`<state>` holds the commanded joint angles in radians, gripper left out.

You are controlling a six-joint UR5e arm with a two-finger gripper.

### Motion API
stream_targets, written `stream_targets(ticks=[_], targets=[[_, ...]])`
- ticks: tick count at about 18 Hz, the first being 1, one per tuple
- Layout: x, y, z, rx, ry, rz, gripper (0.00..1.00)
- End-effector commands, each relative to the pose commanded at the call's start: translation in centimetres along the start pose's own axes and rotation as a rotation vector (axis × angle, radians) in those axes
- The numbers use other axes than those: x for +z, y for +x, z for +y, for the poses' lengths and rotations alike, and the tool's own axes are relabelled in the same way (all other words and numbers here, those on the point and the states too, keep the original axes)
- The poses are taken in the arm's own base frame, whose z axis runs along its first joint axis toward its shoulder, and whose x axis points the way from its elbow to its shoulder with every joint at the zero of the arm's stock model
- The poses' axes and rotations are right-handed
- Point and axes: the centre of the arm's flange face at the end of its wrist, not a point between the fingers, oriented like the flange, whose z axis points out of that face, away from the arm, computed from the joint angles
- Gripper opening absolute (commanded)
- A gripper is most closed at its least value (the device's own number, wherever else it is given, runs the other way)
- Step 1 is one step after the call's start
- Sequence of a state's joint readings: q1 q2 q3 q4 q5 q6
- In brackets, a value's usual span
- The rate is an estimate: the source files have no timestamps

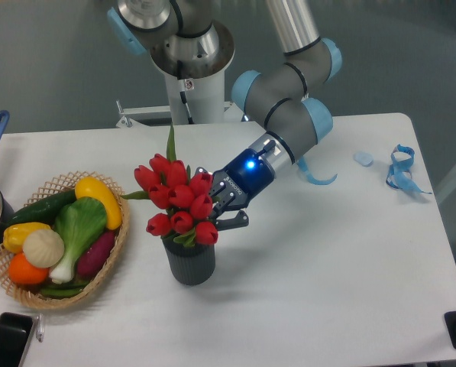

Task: Insert the flowers into the vase
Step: 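Lower the tulip stems down into the grey vase, then open the gripper to release the tulip stems in the vase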

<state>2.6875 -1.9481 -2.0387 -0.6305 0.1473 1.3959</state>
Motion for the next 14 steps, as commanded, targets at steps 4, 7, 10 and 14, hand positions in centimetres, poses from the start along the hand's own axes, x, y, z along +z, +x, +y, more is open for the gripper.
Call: stream_targets(ticks=[4,7,10,14], targets=[[-0.02,-0.12,-0.16,0.005,0.000,0.000,0.51],[-0.08,-0.08,-0.03,0.001,0.000,-0.002,0.53],[-0.08,-0.08,-0.02,0.001,-0.001,-0.002,0.57],[-0.19,-0.08,-0.18,0.012,-0.001,-0.004,0.77]])
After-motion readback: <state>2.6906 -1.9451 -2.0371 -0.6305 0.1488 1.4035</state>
